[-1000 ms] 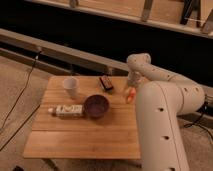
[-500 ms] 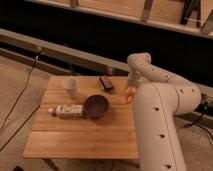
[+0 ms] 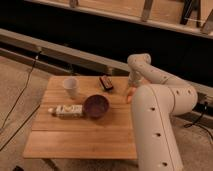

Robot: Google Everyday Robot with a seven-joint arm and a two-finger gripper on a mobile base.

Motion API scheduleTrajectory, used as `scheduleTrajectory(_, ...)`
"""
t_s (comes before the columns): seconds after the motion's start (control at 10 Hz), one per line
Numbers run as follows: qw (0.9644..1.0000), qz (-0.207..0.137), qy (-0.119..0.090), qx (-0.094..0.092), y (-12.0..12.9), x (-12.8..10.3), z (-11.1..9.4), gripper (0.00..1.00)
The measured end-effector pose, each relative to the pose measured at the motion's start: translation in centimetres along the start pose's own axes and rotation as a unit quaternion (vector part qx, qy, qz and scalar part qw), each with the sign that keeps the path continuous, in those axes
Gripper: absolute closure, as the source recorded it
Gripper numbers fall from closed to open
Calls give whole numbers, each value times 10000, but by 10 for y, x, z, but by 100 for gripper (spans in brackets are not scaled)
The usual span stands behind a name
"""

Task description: Place the pepper in the ceramic bowl

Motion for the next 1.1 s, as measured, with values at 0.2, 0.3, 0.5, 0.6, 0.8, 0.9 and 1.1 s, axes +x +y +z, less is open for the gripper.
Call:
scheduleTrajectory(0.2,10000,32,47,34,-2,-1,4,35)
scheduleTrajectory(0.3,9999,51,72,55,-3,-1,6,35)
scheduleTrajectory(0.5,9999,76,109,87,-5,-2,10,35)
scheduleTrajectory(0.6,9999,77,109,86,-5,-2,9,36)
scheduleTrajectory(0.8,10000,-3,30,43,-1,-4,3,49)
scheduleTrajectory(0.9,9999,-92,-13,40,4,-3,-1,61)
scheduleTrajectory(1.1,9997,-230,-62,45,9,-1,-5,80)
